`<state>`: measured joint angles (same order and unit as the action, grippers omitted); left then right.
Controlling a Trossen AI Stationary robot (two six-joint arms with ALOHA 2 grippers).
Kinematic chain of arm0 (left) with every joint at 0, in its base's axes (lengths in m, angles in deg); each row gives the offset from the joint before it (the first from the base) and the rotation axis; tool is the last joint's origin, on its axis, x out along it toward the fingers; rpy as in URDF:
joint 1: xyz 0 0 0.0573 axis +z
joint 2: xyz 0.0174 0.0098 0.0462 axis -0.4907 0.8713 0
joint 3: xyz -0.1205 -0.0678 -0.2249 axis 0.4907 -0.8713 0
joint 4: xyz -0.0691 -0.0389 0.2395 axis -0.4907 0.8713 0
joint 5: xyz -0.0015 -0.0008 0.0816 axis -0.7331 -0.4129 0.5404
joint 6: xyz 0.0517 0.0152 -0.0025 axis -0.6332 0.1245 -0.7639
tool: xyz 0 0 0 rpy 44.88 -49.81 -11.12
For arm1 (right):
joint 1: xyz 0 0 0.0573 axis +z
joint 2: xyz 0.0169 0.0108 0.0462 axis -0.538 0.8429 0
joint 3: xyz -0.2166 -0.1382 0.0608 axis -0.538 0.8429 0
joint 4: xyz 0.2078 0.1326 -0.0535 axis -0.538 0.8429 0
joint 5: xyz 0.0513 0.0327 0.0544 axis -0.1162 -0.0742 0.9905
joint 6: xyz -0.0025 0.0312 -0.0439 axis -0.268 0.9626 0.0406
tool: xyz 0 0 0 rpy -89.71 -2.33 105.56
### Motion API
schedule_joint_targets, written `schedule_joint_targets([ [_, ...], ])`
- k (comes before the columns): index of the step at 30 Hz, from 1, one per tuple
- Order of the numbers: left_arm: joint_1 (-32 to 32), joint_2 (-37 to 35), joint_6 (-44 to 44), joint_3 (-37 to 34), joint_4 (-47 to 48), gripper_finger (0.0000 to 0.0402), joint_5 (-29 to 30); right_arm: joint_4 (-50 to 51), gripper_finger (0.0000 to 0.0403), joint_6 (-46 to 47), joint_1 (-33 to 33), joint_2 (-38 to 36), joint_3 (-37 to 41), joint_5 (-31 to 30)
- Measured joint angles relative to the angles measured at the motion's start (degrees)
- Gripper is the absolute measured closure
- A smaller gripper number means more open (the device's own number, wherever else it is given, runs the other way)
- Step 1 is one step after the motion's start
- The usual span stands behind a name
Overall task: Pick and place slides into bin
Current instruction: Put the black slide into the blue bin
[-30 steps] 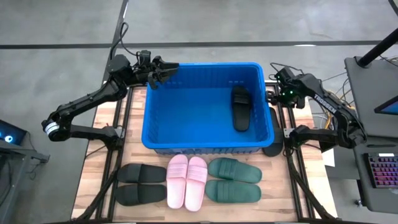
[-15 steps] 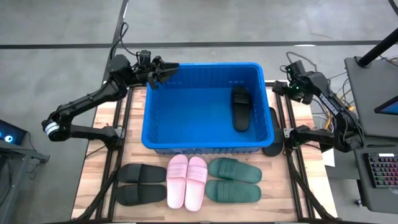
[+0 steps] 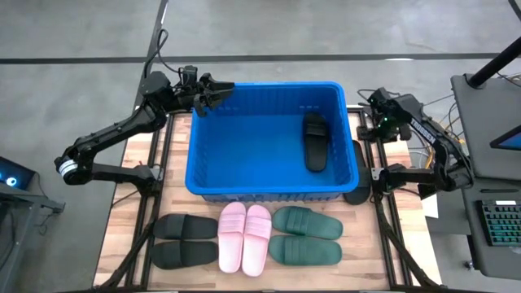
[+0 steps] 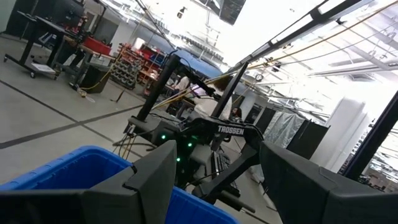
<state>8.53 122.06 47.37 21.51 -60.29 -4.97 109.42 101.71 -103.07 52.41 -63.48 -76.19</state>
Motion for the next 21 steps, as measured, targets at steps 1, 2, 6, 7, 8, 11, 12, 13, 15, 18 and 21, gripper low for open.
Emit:
schedule_joint_targets([
  [1, 0.00, 0.00, 0.00, 0.00, 0.00, 0.0185, 0.02, -0.71, 0.0232, -1.25, 0.00, 0.05, 0.50, 1.18],
  [2, 0.00, 0.00, 0.00, 0.00, 0.02, 0.0185, 0.02, -1.95, 0.0231, -2.16, 0.00, 0.05, 1.03, 2.16],
  [6, 0.00, 0.00, 0.04, 0.00, 0.02, 0.0185, 0.02, -5.54, 0.0231, -3.08, 0.00, 0.03, 3.61, 3.15],
  [7, 0.00, 0.00, 0.04, 0.00, 0.02, 0.0185, 0.01, -6.08, 0.0231, -2.84, 0.00, 0.03, 4.33, 3.15],
  [8, 0.00, 0.00, 0.05, 0.00, 0.02, 0.0185, 0.02, -6.56, 0.0232, -2.63, 0.00, 0.03, 5.11, 3.17],
  [11, 0.00, 0.00, 0.07, 0.00, 0.00, 0.0185, 0.02, -8.62, 0.0232, -2.64, 0.00, 0.03, 7.58, 3.79],
  [12, 0.00, 0.00, 0.07, 0.00, 0.02, 0.0185, 0.02, -9.37, 0.0232, -2.62, 0.00, 0.03, 8.32, 4.10],
  [13, 0.00, 0.00, 0.07, 0.00, 0.02, 0.0185, 0.02, -10.14, 0.0232, -2.52, 0.00, 0.02, 9.11, 4.65],
  [15, 0.00, 0.00, 0.07, 0.00, 0.00, 0.0185, 0.03, -11.59, 0.0232, -2.50, -0.01, 0.03, 10.42, 6.54],
  [18, 0.00, 0.00, 0.09, 0.00, 0.02, 0.0185, 0.04, -11.50, 0.0236, -2.72, 0.00, 0.03, 11.57, 10.53],
  [21, 0.00, 0.00, 0.11, 0.00, 0.02, 0.0185, 0.04, -11.04, 0.0239, -3.01, -0.01, 0.01, 12.15, 12.15],
])
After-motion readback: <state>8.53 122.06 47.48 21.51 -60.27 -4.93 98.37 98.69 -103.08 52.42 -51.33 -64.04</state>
